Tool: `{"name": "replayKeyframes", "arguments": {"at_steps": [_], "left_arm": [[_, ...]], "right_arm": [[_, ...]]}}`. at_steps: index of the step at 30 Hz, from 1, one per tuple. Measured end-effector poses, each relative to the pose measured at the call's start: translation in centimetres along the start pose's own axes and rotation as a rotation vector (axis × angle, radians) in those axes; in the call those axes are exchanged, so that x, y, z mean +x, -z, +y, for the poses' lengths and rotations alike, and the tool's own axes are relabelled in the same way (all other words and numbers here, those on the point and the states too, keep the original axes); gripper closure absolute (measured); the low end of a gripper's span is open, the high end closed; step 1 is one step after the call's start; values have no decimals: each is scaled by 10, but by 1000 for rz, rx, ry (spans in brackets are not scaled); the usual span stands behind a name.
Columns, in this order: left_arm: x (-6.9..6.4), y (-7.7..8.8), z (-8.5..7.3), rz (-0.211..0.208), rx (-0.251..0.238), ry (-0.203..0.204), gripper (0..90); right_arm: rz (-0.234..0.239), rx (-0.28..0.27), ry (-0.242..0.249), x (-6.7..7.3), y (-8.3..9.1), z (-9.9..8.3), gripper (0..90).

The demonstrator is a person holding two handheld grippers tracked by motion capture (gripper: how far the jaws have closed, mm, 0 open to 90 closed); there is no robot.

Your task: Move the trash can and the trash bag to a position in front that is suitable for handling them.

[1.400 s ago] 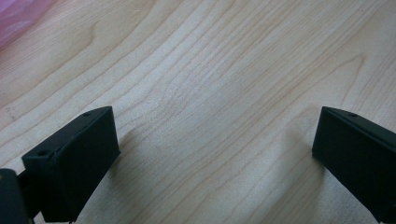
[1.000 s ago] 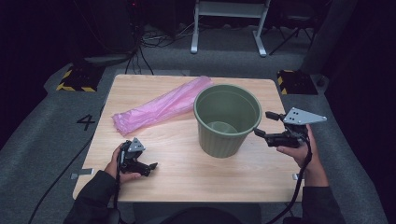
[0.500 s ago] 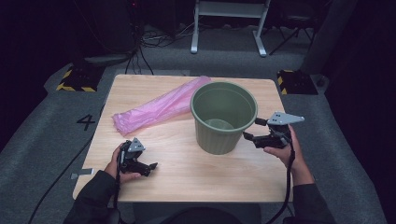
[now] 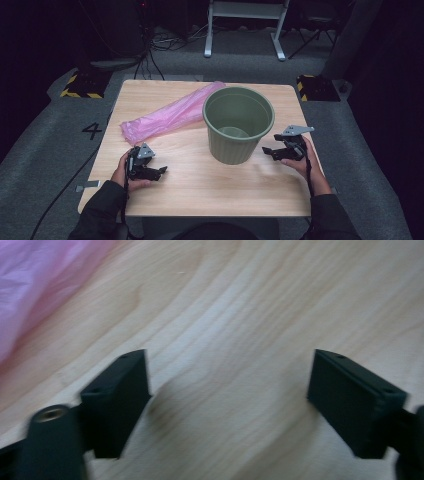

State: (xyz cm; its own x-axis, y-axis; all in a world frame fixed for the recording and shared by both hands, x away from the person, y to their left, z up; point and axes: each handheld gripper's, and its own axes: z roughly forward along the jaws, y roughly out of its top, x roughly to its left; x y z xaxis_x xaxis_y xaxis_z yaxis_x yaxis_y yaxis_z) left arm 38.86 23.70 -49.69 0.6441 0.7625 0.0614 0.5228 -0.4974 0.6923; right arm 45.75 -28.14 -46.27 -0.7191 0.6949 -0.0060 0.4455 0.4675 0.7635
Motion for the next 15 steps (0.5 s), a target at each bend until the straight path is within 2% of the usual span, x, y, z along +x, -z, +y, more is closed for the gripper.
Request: {"name": "replayKeyframes", "arguments": {"at_steps": [2,4,6,8,10,12,15], "left_arm": [[4,4,0,25,-18,5,203],[10,9,-2,65,-44,31,154],[16,15,-4,90,-55,55,177],[24,22,-7,123,-78,82,164],[33,29,-10,151,-100,105,165],[42,33,-12,160,-110,141,162],[52,36,-16,202,-122,151,169]], "right_arm": [[-19,17,-7,-7,-3,-9,218],[-33,45,-23,-14,-6,-17,215],[-34,75,-52,-20,-8,-23,203],[-31,70,-71,-24,-8,-30,211],[-35,93,-79,-27,-9,-37,207],[-36,72,-85,-28,-7,-40,207],[-40,67,-97,-30,-6,-42,207]]}}
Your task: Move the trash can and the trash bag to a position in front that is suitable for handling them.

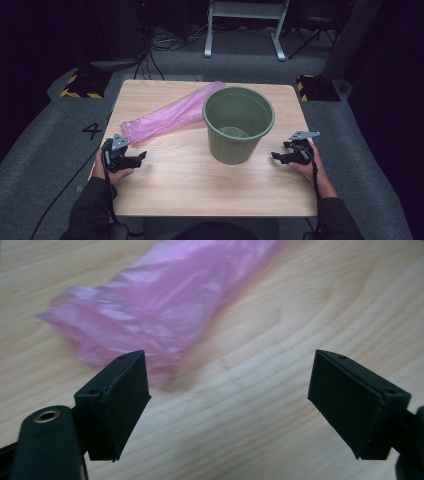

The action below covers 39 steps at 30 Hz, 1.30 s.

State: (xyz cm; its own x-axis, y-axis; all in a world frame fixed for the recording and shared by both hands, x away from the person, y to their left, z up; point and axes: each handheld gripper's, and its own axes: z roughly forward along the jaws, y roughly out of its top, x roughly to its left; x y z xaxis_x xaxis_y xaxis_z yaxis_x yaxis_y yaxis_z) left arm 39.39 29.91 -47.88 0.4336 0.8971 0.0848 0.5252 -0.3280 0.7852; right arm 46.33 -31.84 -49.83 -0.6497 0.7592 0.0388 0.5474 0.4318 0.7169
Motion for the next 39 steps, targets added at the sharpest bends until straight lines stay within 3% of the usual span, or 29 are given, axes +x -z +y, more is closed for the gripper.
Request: {"name": "replayKeyframes", "arguments": {"at_steps": [3,7,15,19,20,24,25,27,28,32,34,39], "left_arm": [[10,2,2,9,-16,24,168],[19,2,5,30,-36,40,175],[26,-5,8,17,-10,41,169],[27,-11,14,35,-12,38,168],[28,-13,15,53,-6,25,174],[32,-24,19,52,35,24,188],[32,-28,21,50,49,36,210],[33,-33,23,48,59,16,364],[33,-35,23,25,74,24,414],[30,-43,23,-31,128,-18,643],[26,-44,23,-26,144,-47,695],[24,-47,21,-75,147,-48,809]], "right_arm": [[-10,-15,-14,-1,0,-1,206],[-43,-15,6,2,-3,-1,180],[-50,-19,10,3,-5,-1,157],[-52,-21,9,3,-5,-1,157],[-53,-21,7,3,-5,-1,157],[-53,-23,5,3,-5,-1,157],[-54,-23,4,3,-5,-1,157],[-54,-24,4,3,-5,-1,157],[-54,-23,5,3,-5,-2,157],[-54,-25,4,3,-5,-2,157],[-54,-25,4,3,-5,-2,157],[-55,-25,4,3,-5,-2,157]]}}
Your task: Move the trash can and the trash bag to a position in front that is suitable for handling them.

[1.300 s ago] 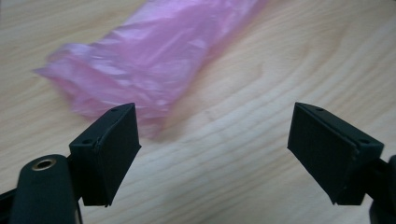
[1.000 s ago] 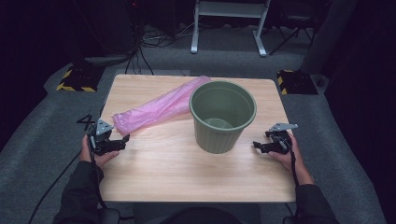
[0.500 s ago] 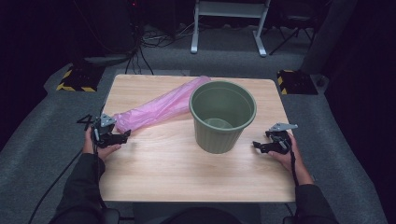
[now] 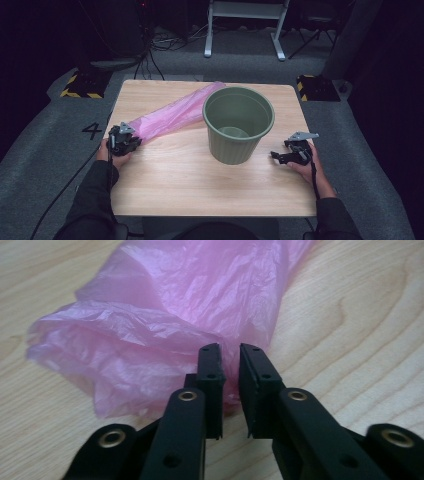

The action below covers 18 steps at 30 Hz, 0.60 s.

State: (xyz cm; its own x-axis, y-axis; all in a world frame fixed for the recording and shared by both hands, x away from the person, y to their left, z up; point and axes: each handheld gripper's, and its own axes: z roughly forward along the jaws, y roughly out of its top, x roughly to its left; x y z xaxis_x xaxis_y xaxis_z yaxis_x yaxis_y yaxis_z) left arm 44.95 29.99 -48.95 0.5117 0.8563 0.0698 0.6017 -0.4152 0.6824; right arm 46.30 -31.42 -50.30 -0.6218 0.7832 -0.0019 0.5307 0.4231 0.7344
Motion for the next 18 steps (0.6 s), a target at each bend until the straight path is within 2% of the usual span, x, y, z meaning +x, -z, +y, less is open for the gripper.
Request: {"name": "replayKeyframes", "arguments": {"at_steps": [2,7,9,12,18], "left_arm": [[-1,-1,-1,-6,8,1,839],[-5,-1,-2,-54,-5,14,873],[-9,-2,-3,-59,-9,4,876],[-16,0,-2,-95,-10,5,877],[-36,4,1,-138,-11,-33,877]], "right_arm": [[0,0,0,0,0,0,157],[-1,0,-1,0,0,0,157],[-2,0,-1,0,0,0,157],[-1,0,-1,0,0,0,157],[-1,0,0,0,0,0,157]]}}
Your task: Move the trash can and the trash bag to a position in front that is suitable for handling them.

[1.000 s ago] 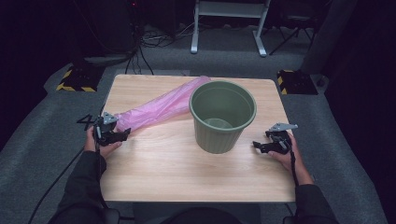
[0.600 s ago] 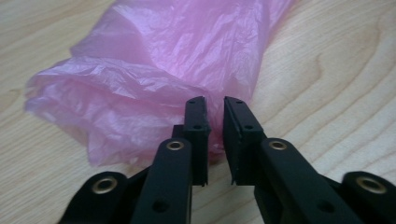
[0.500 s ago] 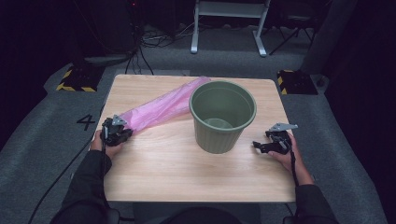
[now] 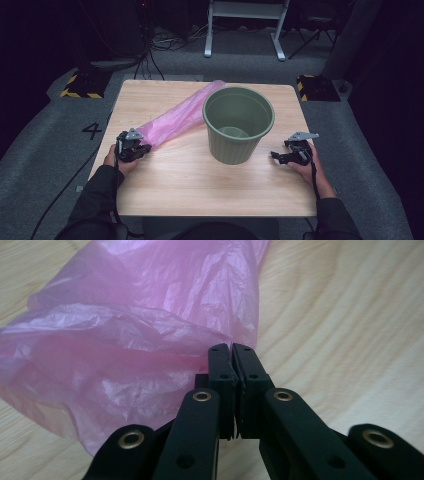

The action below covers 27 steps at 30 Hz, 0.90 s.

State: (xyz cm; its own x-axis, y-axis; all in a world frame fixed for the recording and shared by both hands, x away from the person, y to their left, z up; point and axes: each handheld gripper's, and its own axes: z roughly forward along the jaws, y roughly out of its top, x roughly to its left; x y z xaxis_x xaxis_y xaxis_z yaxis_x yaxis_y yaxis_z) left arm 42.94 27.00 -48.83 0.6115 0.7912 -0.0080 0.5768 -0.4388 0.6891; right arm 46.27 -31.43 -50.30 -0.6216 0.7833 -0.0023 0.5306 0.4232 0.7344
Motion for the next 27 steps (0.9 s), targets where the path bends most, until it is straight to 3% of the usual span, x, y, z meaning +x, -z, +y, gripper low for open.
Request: {"name": "replayKeyframes", "arguments": {"at_steps": [5,6,14,17,23,27], "left_arm": [[-25,-2,4,-34,6,-46,877],[-25,-2,4,-34,6,-46,877],[-63,-4,6,-97,8,-93,843],[-74,-4,7,-98,19,-128,841],[-91,-7,6,-103,15,-137,809],[-100,-6,6,-94,5,-136,701]], "right_arm": [[-1,0,1,0,0,0,157],[-1,0,1,0,0,0,157],[-1,0,2,0,1,-1,157],[-1,0,4,0,1,-1,157],[0,0,4,1,1,-1,157],[-1,0,3,1,2,-1,157]]}}
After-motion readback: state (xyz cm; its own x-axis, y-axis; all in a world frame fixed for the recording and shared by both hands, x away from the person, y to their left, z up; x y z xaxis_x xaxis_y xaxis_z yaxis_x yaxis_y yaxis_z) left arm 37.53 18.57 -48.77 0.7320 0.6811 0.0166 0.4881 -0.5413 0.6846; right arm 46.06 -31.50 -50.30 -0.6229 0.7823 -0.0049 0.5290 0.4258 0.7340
